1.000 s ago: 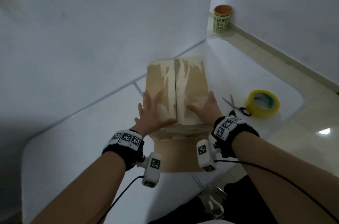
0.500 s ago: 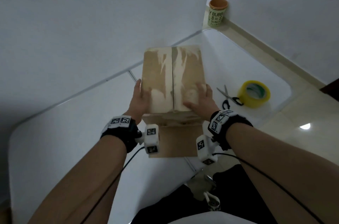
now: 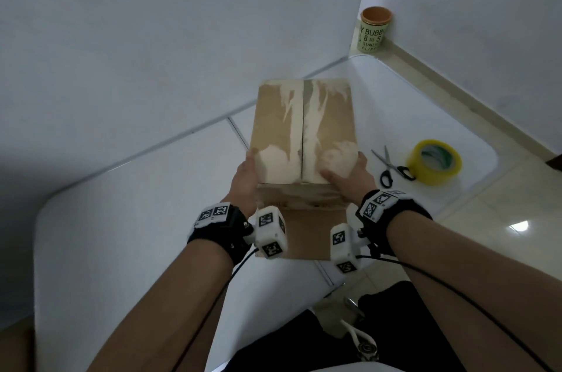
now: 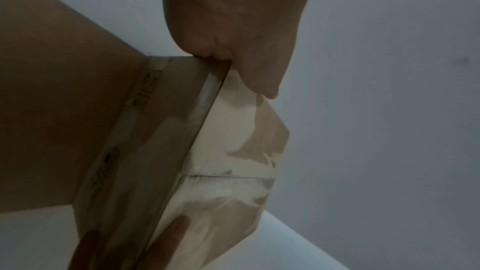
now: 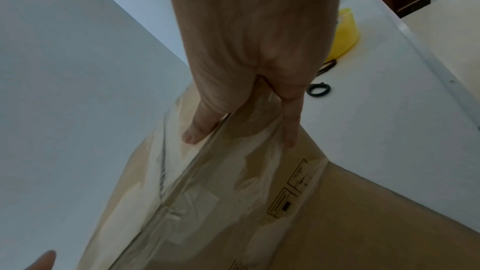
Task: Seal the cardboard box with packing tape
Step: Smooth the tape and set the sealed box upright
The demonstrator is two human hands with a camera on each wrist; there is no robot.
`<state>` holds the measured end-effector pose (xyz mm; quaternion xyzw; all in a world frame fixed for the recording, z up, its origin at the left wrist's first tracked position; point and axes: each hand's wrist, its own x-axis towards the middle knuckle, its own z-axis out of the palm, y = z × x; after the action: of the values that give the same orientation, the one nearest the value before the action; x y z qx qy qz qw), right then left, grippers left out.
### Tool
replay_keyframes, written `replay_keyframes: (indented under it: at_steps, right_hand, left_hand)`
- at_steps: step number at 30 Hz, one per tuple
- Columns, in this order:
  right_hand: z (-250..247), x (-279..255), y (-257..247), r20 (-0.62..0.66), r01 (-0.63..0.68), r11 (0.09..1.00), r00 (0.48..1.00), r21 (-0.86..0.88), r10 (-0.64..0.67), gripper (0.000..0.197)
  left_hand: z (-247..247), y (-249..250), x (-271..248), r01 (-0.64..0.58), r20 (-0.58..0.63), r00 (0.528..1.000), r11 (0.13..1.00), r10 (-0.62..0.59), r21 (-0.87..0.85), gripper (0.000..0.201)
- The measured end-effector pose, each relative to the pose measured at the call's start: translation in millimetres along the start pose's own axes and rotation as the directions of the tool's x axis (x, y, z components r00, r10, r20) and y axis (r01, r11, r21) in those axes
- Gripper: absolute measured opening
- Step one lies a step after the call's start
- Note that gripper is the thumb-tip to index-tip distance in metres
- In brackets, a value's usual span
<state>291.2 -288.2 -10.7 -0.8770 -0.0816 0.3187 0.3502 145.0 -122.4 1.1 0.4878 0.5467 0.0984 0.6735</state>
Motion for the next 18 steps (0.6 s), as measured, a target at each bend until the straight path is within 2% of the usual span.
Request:
replay_keyframes:
  at_steps: [3, 5, 7, 9, 12, 13, 15, 17, 18]
  right_hand:
    - [0.0, -5.5, -2.9, 0.023, 0.011, 1.000, 1.000, -0.001, -0.011, 0.107]
    - [-1.4, -8.0, -3.0, 0.029, 0.021, 1.000, 0.999, -0.007, -0.021, 0.107]
    - [-5.0, -9.0, -3.0, 0.035, 0.018, 1.000, 0.999, 0.003, -0.019, 0.108]
    - [-8.7, -9.9, -4.8, 0.047, 0.003, 1.000, 0.999, 0.022, -0.004, 0.105]
    - [-12.0, -15.9, -14.9, 0.094, -0.033, 0.996, 0.995, 0.087, 0.024, 0.104]
    - [-11.3, -12.5, -16.7, 0.113, -0.045, 0.994, 0.993, 0.100, 0.034, 0.108]
    - [-13.7, -3.0, -20.8, 0.174, -0.044, 0.992, 0.984, 0.118, 0.022, 0.114]
    - [-20.1, 3.8, -28.6, 0.215, -0.049, 0.984, 0.977, 0.170, 0.011, 0.114]
    - [-27.4, -5.4, -38.3, 0.235, -0.045, 0.985, 0.972, 0.164, 0.006, 0.114]
  left_hand:
    - [-12.3, -10.4, 15.8, 0.061, -0.061, 0.996, 0.983, -0.072, -0.172, 0.087]
    - [-13.9, -9.7, 3.4, 0.101, -0.029, 0.993, 0.971, -0.110, -0.217, 0.089]
    - [-12.3, -5.6, -8.8, 0.046, 0.037, 0.998, 0.997, -0.043, -0.068, 0.061]
    - [-11.3, -2.8, -14.6, -0.026, 0.106, 0.994, 0.996, 0.017, 0.081, 0.067]
    - [-16.5, 21.9, -12.5, -0.193, 0.060, 0.981, 0.958, 0.184, 0.210, 0.068]
    - [-15.8, 40.3, -18.2, -0.271, 0.039, 0.961, 0.916, 0.272, 0.296, 0.065]
    - [-15.3, 76.8, -22.9, -0.411, 0.072, 0.897, 0.764, 0.437, 0.498, 0.057]
    - [-11.5, 107.5, -28.7, -0.467, 0.114, 0.848, 0.629, 0.517, 0.621, 0.051]
    - [-8.7, 118.3, -28.1, -0.459, 0.114, 0.840, 0.584, 0.530, 0.669, 0.050]
